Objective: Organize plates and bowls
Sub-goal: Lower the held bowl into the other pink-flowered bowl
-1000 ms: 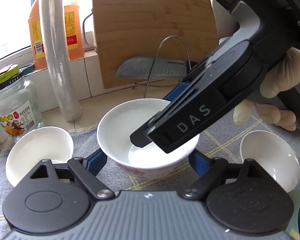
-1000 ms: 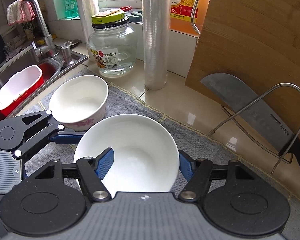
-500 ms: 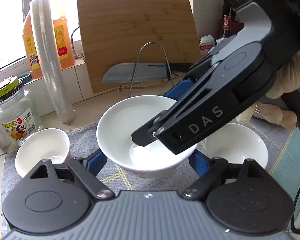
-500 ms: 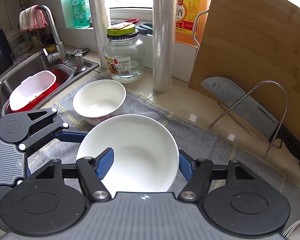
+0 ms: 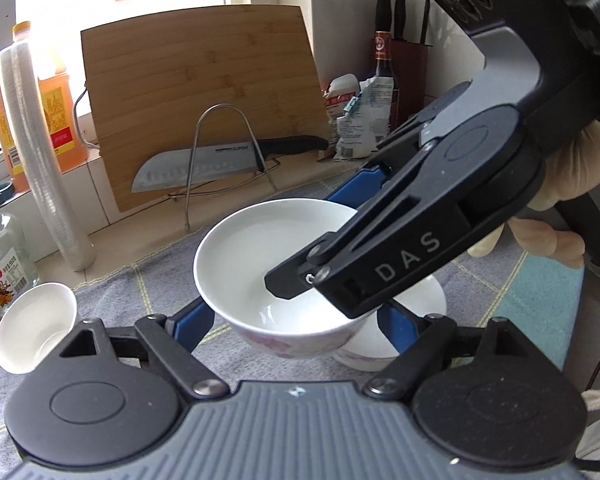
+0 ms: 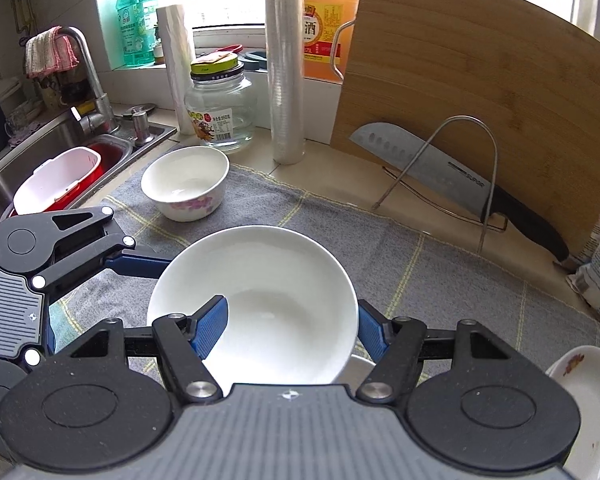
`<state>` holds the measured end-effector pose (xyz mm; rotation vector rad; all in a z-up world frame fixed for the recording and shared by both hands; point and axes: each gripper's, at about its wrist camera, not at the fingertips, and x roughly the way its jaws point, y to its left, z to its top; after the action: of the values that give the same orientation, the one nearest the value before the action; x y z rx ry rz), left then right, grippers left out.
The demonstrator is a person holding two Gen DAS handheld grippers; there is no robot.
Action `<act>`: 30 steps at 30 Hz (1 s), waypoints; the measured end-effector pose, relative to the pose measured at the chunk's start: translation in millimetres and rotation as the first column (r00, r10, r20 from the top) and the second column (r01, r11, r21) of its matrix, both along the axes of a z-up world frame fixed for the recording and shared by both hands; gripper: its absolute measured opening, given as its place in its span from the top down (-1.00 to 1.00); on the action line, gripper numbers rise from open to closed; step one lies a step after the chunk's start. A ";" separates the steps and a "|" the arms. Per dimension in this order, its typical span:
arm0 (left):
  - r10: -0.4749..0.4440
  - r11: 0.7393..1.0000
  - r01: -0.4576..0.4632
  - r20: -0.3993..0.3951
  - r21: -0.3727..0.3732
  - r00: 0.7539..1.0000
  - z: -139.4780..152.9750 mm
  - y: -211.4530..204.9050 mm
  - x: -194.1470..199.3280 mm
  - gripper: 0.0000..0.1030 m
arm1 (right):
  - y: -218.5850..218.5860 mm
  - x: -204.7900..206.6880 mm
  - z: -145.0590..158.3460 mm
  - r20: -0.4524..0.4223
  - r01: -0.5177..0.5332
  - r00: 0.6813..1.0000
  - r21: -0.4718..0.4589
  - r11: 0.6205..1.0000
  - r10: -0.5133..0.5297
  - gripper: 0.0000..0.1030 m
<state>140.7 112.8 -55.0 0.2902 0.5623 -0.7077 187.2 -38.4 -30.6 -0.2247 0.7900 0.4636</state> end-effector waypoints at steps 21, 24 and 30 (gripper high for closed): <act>-0.097 0.995 0.098 -0.038 0.017 0.995 -23.3 -44.4 -10.2 -0.71 | -45.4 -23.3 -16.7 -0.028 0.119 0.992 -0.023 0.993 -0.119 -0.44; -0.094 0.995 0.095 -0.046 0.028 0.995 -25.2 -45.4 -9.5 -0.71 | -45.4 -22.1 -20.4 -0.037 0.116 0.992 -0.026 0.993 -0.117 -0.44; -0.088 0.995 0.090 -0.058 0.035 0.994 -29.1 -46.5 -8.7 -0.71 | -45.6 -20.8 -24.4 -0.053 0.112 0.992 -0.025 0.993 -0.113 -0.44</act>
<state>131.9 66.3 -84.1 0.3324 0.6193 -0.7936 166.4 -84.0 -55.0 -0.1872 0.8565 0.3556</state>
